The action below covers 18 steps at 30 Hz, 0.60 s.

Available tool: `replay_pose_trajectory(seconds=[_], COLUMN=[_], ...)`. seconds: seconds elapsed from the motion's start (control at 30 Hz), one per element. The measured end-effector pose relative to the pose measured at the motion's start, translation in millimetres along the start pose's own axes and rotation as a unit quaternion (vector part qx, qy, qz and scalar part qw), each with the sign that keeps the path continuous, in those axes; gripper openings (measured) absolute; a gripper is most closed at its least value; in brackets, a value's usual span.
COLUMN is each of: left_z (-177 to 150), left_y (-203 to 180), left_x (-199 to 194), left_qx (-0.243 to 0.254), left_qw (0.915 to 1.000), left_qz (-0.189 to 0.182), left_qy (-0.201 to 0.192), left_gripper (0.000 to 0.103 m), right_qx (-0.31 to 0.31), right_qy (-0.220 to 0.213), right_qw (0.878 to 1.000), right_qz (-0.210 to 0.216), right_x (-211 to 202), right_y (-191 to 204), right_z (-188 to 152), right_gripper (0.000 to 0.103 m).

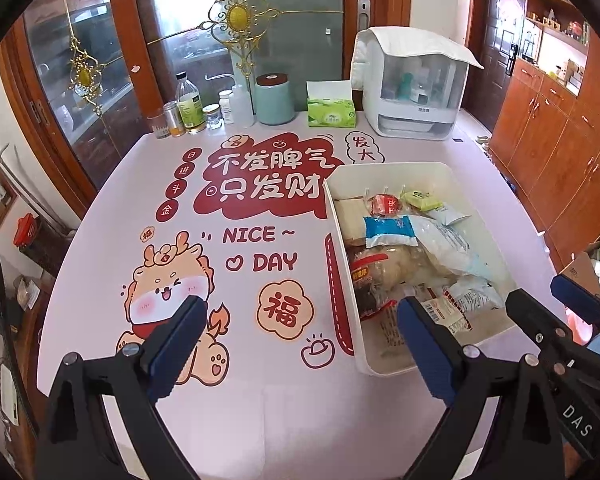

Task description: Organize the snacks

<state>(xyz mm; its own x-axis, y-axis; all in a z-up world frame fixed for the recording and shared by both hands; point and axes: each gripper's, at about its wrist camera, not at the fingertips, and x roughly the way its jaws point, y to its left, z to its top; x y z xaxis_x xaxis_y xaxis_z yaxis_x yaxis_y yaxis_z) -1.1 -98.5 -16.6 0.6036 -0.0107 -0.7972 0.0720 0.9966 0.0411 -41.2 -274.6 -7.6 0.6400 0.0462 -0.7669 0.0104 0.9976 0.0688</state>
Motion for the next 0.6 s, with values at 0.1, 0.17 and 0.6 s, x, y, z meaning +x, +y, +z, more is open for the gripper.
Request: replay_pose_trajectory(seconds=[0.1,0.17,0.6], left_z=[-0.2,-0.6,-2.2], left_y=[-0.7,-0.6,-1.0], left_x=[0.1,0.6,0.9], left_qx=[0.001,0.0,0.001], left_qw=[1.0,1.0,1.0], left_qz=[0.001,0.0,-0.002], left_qy=[-0.001,0.0,0.005], left_gripper=[0.095,0.095,0.095], right_qx=[-0.002,-0.003,-0.004], right_qy=[0.0,0.0,0.004], right_qw=[1.0,1.0,1.0], right_qz=[-0.001,-0.001,0.003], right_x=[-0.4,-0.4,1.2], right_y=[3.2,4.2,6.0], right_z=[0.0,0.1,-0.5], right_gripper=[0.063,0.063,0.063])
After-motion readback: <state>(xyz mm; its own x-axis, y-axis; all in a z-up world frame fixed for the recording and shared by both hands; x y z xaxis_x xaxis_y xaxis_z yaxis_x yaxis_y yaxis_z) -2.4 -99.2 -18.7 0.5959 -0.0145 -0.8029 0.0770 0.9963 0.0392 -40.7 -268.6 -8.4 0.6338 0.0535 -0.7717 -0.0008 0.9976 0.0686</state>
